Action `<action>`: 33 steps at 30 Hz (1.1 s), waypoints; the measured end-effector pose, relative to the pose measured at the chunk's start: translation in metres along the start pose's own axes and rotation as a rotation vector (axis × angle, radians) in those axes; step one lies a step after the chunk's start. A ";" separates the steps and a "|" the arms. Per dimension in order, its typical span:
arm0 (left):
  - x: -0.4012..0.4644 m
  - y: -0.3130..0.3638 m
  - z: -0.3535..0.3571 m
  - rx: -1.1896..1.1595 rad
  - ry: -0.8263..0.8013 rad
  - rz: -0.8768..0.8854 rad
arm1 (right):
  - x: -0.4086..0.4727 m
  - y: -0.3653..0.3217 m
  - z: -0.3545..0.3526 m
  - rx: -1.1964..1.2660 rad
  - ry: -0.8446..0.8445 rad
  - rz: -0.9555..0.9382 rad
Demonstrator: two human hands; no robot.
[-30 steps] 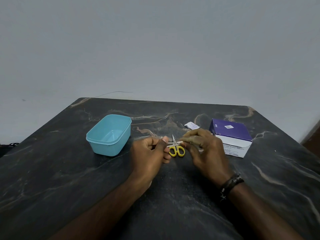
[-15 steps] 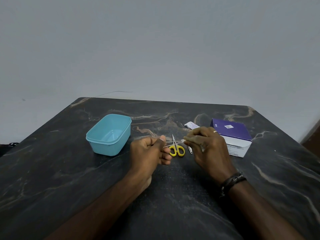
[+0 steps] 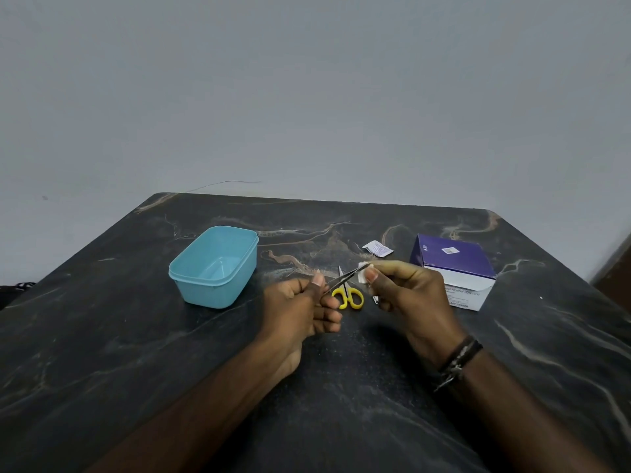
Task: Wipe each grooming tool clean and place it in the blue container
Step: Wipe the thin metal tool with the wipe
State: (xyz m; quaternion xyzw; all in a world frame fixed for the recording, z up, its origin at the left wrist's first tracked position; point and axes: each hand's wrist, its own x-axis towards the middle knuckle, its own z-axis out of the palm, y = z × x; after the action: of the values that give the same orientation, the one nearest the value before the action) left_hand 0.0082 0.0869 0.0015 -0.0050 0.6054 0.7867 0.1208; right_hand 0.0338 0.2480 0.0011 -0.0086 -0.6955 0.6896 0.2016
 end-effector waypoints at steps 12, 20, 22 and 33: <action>-0.009 -0.004 0.007 0.108 -0.163 0.068 | -0.007 -0.001 0.011 0.043 -0.010 0.078; -0.007 -0.011 0.000 0.534 -0.008 0.538 | -0.011 0.000 0.017 0.015 -0.060 0.112; -0.007 -0.012 0.000 0.596 0.005 0.630 | -0.010 -0.004 0.015 0.079 -0.022 0.119; -0.005 -0.007 -0.003 0.692 0.104 0.820 | -0.013 -0.003 0.020 0.082 -0.117 0.117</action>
State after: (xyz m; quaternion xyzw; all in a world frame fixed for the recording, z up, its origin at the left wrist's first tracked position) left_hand 0.0138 0.0845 -0.0054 0.2327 0.7868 0.5226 -0.2317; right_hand 0.0404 0.2246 0.0009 -0.0006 -0.6755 0.7275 0.1200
